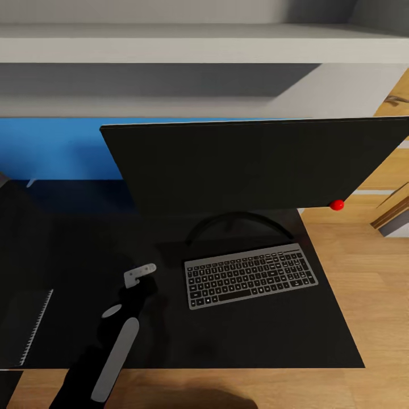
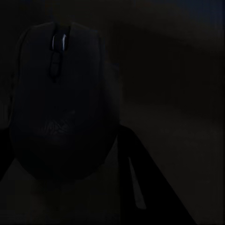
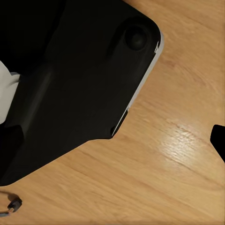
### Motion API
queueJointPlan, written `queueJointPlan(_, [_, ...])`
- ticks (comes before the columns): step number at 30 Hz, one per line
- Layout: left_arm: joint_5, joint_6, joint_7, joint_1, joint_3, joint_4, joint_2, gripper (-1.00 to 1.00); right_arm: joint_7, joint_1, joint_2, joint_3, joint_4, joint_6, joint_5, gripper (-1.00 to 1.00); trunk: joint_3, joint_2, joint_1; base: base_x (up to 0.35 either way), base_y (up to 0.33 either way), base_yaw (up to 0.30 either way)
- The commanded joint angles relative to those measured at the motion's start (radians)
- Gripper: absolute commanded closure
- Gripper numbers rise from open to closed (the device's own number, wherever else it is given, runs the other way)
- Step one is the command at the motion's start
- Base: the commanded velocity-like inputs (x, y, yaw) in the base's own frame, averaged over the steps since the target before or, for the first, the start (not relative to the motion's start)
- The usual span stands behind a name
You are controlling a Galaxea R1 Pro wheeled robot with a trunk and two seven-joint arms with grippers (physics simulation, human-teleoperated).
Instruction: In the bedroom, organize the workspace by keeping the computer under the desk, ensuring the monitor is on the desk, placing the keyboard on the desk next to the monitor, placing the mouse on the desk next to the keyboard, moving the folder from the swivel chair onto the desk next to the mouse, stacking the notebook on top of the folder with the pen on top of the notebook, and positioning the swivel chair next to the desk.
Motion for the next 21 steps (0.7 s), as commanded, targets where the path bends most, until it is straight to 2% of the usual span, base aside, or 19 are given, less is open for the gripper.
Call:
queueJointPlan(1, [0.008, 0.011, 0.007, -0.002, -0.003, -0.001, 0.000, 1.00, 0.008, -0.001, 0.001, -0.006, -0.003, -0.004, 0.003, -1.00, -0.001, -0.001, 0.000, -0.003, -0.003, 0.000])
queueJointPlan(10, [0.010, 0.050, -0.012, -0.039, -0.063, 0.042, 0.001, 1.00, 0.009, -0.001, 0.001, -0.006, -0.003, -0.004, 0.003, -1.00, -0.001, -0.001, 0.000, -0.001, -0.001, 0.000])
queueJointPlan(15, [0.008, 0.051, -0.011, -0.044, -0.077, 0.049, 0.002, 1.00, 0.009, -0.001, 0.001, -0.006, -0.003, -0.004, 0.003, -1.00, -0.001, -0.001, 0.000, 0.000, 0.000, -0.032])
queueJointPlan(21, [0.004, 0.049, -0.010, -0.046, -0.082, 0.052, 0.003, 1.00, 0.008, -0.001, 0.001, -0.006, -0.003, -0.004, 0.003, -1.00, -0.001, -0.001, 0.000, 0.000, 0.000, -0.171])
